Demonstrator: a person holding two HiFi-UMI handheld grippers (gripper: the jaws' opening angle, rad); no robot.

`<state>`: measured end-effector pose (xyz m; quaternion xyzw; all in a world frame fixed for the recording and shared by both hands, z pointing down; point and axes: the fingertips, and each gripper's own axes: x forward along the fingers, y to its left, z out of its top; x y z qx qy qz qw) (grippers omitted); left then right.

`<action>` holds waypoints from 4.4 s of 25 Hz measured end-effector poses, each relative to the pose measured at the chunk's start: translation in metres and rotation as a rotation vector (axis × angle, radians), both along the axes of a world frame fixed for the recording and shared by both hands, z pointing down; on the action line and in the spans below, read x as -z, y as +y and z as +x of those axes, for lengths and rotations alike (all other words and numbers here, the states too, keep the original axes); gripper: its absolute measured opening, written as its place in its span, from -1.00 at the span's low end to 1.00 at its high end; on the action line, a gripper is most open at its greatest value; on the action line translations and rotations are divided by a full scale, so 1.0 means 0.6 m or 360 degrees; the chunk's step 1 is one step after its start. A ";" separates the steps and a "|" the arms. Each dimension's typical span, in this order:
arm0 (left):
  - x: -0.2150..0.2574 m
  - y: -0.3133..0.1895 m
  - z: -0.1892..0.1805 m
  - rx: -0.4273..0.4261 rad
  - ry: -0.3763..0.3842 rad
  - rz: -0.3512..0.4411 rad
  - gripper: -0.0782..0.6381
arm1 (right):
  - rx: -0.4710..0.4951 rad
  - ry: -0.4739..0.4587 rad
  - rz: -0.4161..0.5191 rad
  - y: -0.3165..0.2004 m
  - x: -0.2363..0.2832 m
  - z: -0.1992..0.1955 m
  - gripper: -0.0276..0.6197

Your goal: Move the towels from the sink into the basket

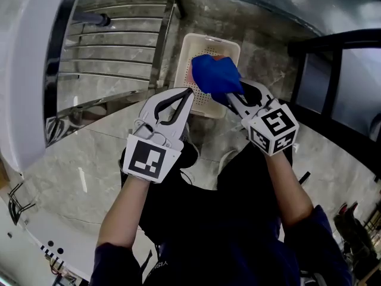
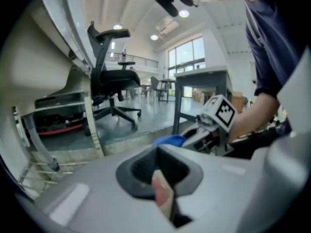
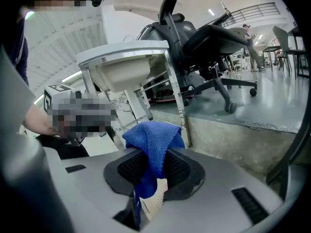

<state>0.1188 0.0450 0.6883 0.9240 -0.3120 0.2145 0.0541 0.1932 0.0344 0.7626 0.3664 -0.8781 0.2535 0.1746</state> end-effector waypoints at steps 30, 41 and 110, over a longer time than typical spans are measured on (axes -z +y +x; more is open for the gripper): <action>-0.063 -0.036 -0.050 0.0189 0.0130 -0.0093 -0.77 | 0.0207 0.0032 -0.0166 0.038 -0.195 -0.060 -0.64; -0.064 -0.044 -0.046 0.0154 0.0164 -0.0099 -0.77 | 0.0296 0.0094 -0.0300 0.060 -0.250 -0.081 -0.39; 0.727 0.240 -0.077 0.0085 -0.0015 -0.0132 -0.77 | -0.0110 -0.0271 -0.0032 0.245 0.799 0.057 -0.89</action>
